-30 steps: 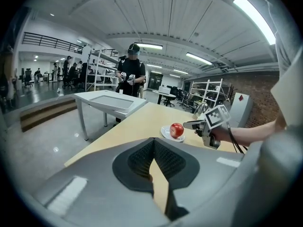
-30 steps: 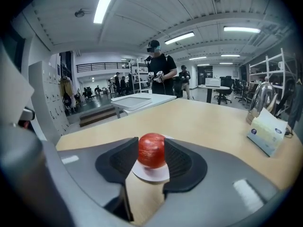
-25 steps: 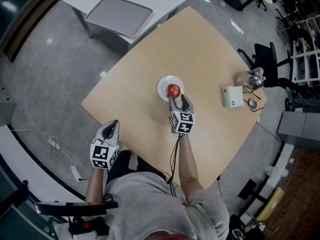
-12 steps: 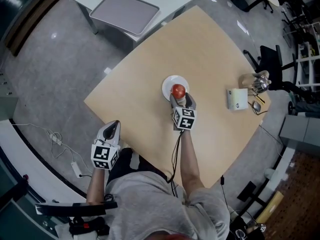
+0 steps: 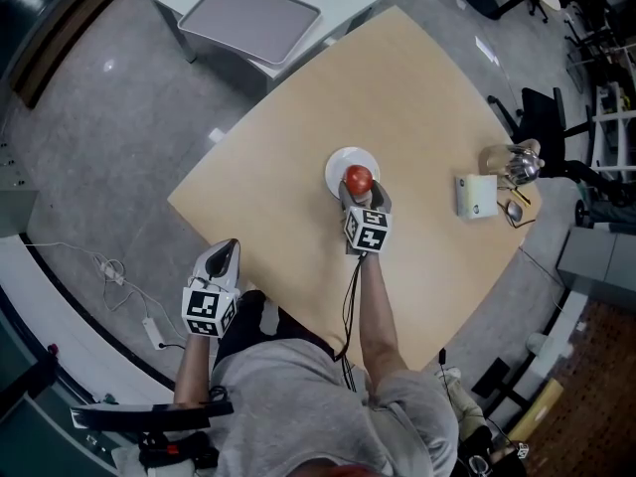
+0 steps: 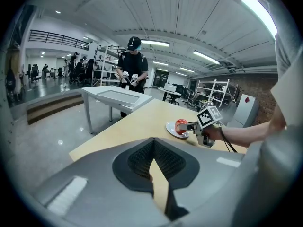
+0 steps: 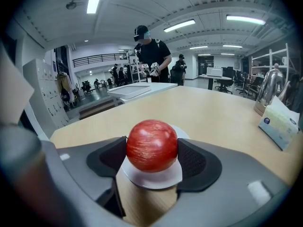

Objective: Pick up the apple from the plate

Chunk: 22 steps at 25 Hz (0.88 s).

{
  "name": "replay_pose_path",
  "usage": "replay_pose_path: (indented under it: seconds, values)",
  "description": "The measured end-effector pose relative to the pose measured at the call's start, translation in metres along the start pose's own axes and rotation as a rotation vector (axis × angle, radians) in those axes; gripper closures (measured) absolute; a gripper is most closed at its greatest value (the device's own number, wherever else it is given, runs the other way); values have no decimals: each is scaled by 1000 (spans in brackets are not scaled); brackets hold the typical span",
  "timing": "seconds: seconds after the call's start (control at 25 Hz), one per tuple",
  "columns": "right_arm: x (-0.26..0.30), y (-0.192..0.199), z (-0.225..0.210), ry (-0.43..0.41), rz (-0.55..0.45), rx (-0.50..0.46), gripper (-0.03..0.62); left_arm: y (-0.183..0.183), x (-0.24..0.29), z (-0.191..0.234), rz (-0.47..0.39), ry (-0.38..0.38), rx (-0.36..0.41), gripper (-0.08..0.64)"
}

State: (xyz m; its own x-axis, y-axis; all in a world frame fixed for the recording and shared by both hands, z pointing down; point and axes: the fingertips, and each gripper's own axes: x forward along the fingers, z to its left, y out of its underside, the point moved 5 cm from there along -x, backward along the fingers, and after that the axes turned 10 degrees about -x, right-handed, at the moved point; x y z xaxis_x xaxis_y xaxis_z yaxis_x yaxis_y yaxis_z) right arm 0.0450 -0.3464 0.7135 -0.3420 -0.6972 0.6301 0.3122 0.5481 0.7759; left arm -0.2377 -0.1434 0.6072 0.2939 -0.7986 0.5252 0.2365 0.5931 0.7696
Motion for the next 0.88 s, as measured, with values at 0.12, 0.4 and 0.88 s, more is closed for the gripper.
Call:
replay_pose_path:
  seconds: [0.12,0.4,0.88]
  values:
    - [4,0,0,2,7,6,252,0,3,2,2,3,-1,540]
    - [-1,1,-2,1,12,12,252,-1,2,-2,1,10,4,540]
    - [-5,-9,0,3,-6,21,252,-5,2,2,-20,19,6,540]
